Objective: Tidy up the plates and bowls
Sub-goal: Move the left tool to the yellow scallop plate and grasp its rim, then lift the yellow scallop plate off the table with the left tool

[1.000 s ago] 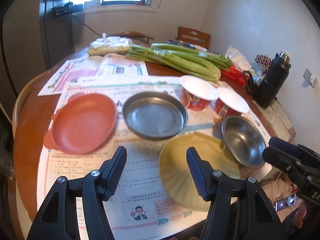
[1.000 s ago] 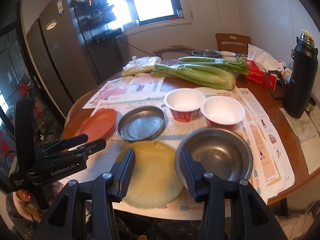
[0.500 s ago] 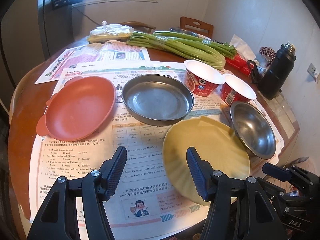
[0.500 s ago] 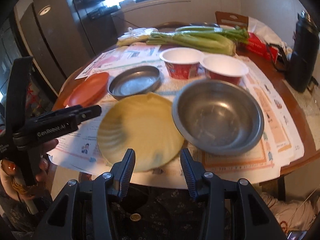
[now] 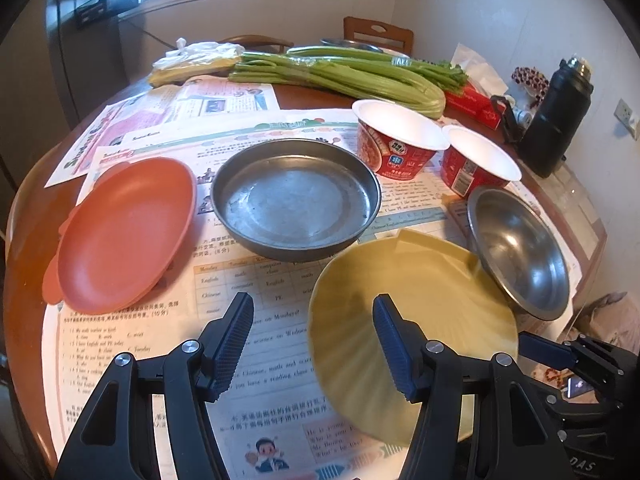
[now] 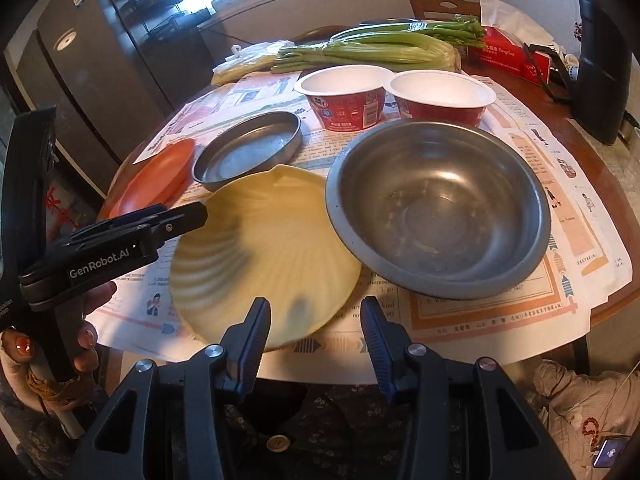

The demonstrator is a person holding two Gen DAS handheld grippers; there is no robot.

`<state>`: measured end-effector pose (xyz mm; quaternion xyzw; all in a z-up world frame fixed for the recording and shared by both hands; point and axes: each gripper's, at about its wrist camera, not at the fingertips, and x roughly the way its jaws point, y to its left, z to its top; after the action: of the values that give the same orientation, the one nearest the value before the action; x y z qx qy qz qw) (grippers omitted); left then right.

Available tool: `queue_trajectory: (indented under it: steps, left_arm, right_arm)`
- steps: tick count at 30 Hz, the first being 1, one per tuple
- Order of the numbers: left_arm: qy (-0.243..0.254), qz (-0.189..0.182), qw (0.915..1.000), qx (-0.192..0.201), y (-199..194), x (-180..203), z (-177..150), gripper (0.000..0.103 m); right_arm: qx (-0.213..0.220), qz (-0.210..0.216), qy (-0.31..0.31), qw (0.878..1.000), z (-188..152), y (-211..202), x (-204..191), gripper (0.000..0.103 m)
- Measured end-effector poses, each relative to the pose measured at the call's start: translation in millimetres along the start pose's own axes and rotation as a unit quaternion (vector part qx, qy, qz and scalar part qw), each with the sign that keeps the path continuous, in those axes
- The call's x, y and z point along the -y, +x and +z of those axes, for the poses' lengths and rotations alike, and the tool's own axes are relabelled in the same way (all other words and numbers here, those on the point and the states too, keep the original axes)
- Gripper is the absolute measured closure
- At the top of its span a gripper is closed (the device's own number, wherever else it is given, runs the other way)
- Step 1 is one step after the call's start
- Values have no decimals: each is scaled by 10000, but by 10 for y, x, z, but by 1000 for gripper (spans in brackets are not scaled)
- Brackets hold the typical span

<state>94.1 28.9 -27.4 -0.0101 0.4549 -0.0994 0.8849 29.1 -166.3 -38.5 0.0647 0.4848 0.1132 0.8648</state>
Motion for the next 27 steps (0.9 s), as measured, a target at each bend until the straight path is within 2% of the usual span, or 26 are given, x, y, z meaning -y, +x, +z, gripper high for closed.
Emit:
queue_trajectory:
  steps: [9,19,23,25,27]
  left_arm:
    - [239,47,9997,-48,228,88,81,39]
    - [334,-75,9993,-151,361,153,45,39]
    - [331,-135,9993,-122,339,162,26,47]
    - [348,-273,9989,-123,313,169,1,48]
    - [381,-242,9989,-120,286,167,-26,48]
  right_arm:
    - [47,-119,-99,9999,27,124,-58,56]
    - [43,-304,-253,9992,59,243,-124,57]
    - [65,-295,-297,9991,66,266,-156,58]
    - [57,-247,-297,9992,71,275,-157,58]
    - [55,-215,-323,9992,70,279,-173,58]
